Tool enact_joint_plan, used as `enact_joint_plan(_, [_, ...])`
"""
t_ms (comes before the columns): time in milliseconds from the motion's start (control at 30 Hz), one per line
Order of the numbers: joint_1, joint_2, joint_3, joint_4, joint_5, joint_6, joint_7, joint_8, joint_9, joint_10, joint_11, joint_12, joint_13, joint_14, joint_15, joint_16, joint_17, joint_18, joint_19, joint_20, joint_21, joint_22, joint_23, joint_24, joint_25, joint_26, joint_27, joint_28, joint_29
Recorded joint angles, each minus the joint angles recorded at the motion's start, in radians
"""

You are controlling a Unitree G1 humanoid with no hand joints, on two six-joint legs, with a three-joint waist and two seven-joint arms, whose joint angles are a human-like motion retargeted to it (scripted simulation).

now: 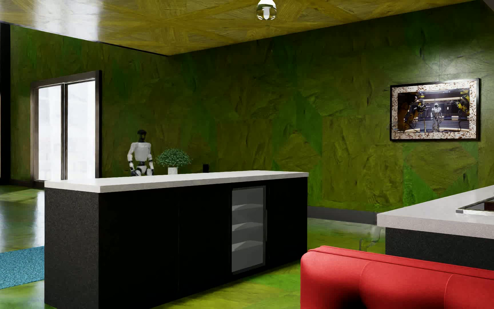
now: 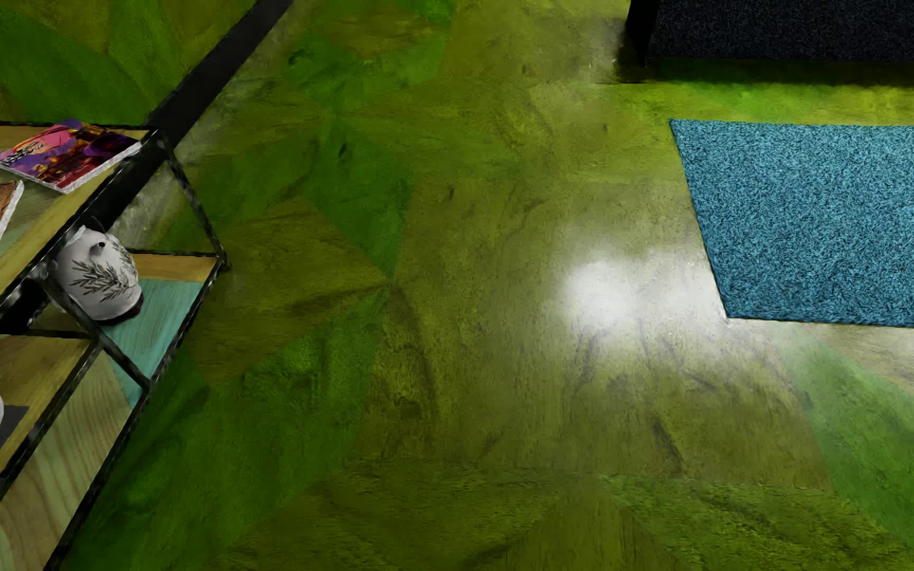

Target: Head to the sofa

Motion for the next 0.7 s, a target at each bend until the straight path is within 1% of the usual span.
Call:
enact_joint_plan(33, [0.001, -0.003, 0.002, -0.001, 0.003, 0.004, 0.0, 0.0, 0.002, 0.007, 0.098, 0.004, 0.004, 0.01, -0.037, 0.003, -0.003, 0.0, 0.0, -0.004, 0.006, -0.011, -0.001, 0.0, 0.0, 0.0, 0.0, 0.0, 0.0])
enact_joint_plan(67, [0.002, -0.009, -0.01, -0.003, 0.011, 0.007, 0.0, 0.0, 0.003, 0.015, 0.254, 0.008, 0.011, 0.015, -0.162, 0.006, -0.005, 0.0, 0.0, -0.01, 0.008, -0.023, -0.001, 0.0, 0.0, 0.0, 0.0, 0.0, 0.0])
enact_joint_plan(100, [-0.003, -0.042, -0.032, -0.01, 0.015, 0.009, 0.0, 0.0, 0.0, 0.026, 0.288, 0.01, 0.018, 0.015, -0.242, 0.007, -0.008, 0.0, 0.0, -0.012, -0.002, -0.033, -0.001, 0.0, 0.0, 0.0, 0.0, 0.0, 0.0])
enact_joint_plan(167, [0.044, -0.159, -0.047, -0.031, -0.004, -0.008, 0.0, 0.0, 0.045, 0.038, 0.496, 0.008, 0.028, -0.002, -0.269, 0.026, -0.008, 0.0, 0.0, 0.003, -0.03, -0.082, -0.021, 0.0, 0.0, 0.0, 0.0, 0.0, 0.0])
enact_joint_plan(200, [0.068, -0.221, -0.071, -0.035, -0.012, -0.013, 0.0, 0.0, 0.067, 0.046, 0.618, -0.001, 0.034, -0.023, -0.278, 0.033, -0.005, 0.0, 0.0, 0.01, -0.043, -0.102, -0.029, 0.0, 0.0, 0.0, 0.0, 0.0, 0.0])
enact_joint_plan(233, [0.094, -0.286, -0.1, -0.033, -0.015, -0.015, 0.0, 0.0, 0.081, 0.042, 0.714, -0.007, 0.042, -0.057, -0.282, 0.037, -0.003, 0.0, 0.0, 0.025, -0.054, -0.131, -0.041, 0.0, 0.0, 0.0, 0.0, 0.0, 0.0])
enact_joint_plan(267, [0.123, -0.351, -0.13, -0.025, -0.015, -0.011, 0.0, 0.0, 0.089, 0.027, 0.759, -0.021, 0.05, -0.1, -0.275, 0.039, -0.004, 0.0, 0.0, 0.025, -0.047, -0.155, -0.044, 0.0, 0.0, 0.0, 0.0, 0.0, 0.0])
enact_joint_plan(300, [0.148, -0.406, -0.169, -0.004, -0.009, 0.008, 0.0, 0.0, 0.09, 0.01, 0.747, -0.041, 0.061, -0.137, -0.265, 0.025, -0.011, 0.0, 0.0, 0.033, -0.044, -0.154, -0.04, 0.0, 0.0, 0.0, 0.0, 0.0, 0.0])
enact_joint_plan(333, [0.177, -0.456, -0.211, 0.012, -0.016, 0.019, 0.0, 0.0, 0.085, -0.008, 0.709, -0.045, 0.078, -0.174, -0.246, 0.019, -0.016, 0.0, 0.0, 0.057, -0.052, -0.175, -0.036, 0.0, 0.0, 0.0, 0.0, 0.0, 0.0])
enact_joint_plan(367, [0.221, -0.508, -0.222, 0.016, -0.026, 0.019, 0.0, 0.0, 0.089, -0.031, 0.662, -0.055, 0.088, -0.224, -0.205, 0.033, -0.019, 0.0, 0.0, 0.05, -0.04, -0.208, -0.023, 0.0, 0.0, 0.0, 0.0, 0.0, 0.0])
enact_joint_plan(433, [0.302, -0.584, -0.241, 0.027, -0.044, 0.022, 0.0, 0.0, 0.106, -0.05, 0.552, -0.09, 0.095, -0.319, -0.116, 0.04, -0.02, 0.0, 0.0, 0.025, -0.027, -0.219, 0.015, 0.0, 0.0, 0.0, 0.0, 0.0, 0.0])
enact_joint_plan(467, [0.334, -0.619, -0.251, 0.028, -0.052, 0.019, 0.0, 0.0, 0.108, -0.054, 0.499, -0.107, 0.095, -0.345, -0.091, 0.042, -0.016, 0.0, 0.0, 0.023, -0.018, -0.218, 0.036, 0.0, 0.0, 0.0, 0.0, 0.0, 0.0])
enact_joint_plan(533, [0.401, -0.659, -0.278, 0.04, -0.064, 0.018, 0.0, 0.0, 0.107, -0.058, 0.436, -0.13, 0.097, -0.36, -0.098, 0.041, -0.016, 0.0, 0.0, 0.005, 0.003, -0.209, 0.063, 0.0, 0.0, 0.0, 0.0, 0.0, 0.0])
enact_joint_plan(567, [0.43, -0.678, -0.293, 0.052, -0.065, 0.021, 0.0, 0.0, 0.103, -0.056, 0.457, -0.133, 0.1, -0.346, -0.112, 0.04, -0.017, 0.0, 0.0, 0.002, 0.012, -0.198, 0.075, 0.0, 0.0, 0.0, 0.0, 0.0, 0.0])
enact_joint_plan(600, [0.45, -0.687, -0.311, 0.067, -0.065, 0.025, 0.0, 0.0, 0.097, -0.043, 0.51, -0.123, 0.109, -0.305, -0.123, 0.035, -0.015, 0.0, 0.0, 0.017, -0.007, -0.165, 0.086, 0.0, 0.0, 0.0, 0.0, 0.0, 0.0])
enact_joint_plan(633, [0.449, -0.694, -0.33, 0.081, -0.062, 0.036, 0.0, 0.0, 0.089, -0.005, 0.571, -0.106, 0.109, -0.226, -0.131, 0.027, -0.017, 0.0, 0.0, -0.002, -0.012, -0.143, 0.099, 0.0, 0.0, 0.0, 0.0, 0.0, 0.0])
enact_joint_plan(667, [0.431, -0.688, -0.335, 0.097, -0.046, 0.052, 0.0, 0.0, 0.084, 0.07, 0.628, -0.087, 0.104, -0.102, -0.153, 0.021, -0.018, 0.0, 0.0, -0.028, -0.003, -0.105, 0.114, 0.0, 0.0, 0.0, 0.0, 0.0, 0.0])
enact_joint_plan(700, [0.396, -0.652, -0.322, 0.116, -0.023, 0.059, 0.0, 0.0, 0.084, 0.191, 0.67, -0.071, 0.097, 0.057, -0.189, 0.015, -0.017, 0.0, 0.0, -0.045, 0.009, -0.058, 0.129, 0.0, 0.0, 0.0, 0.0, 0.0, 0.0])
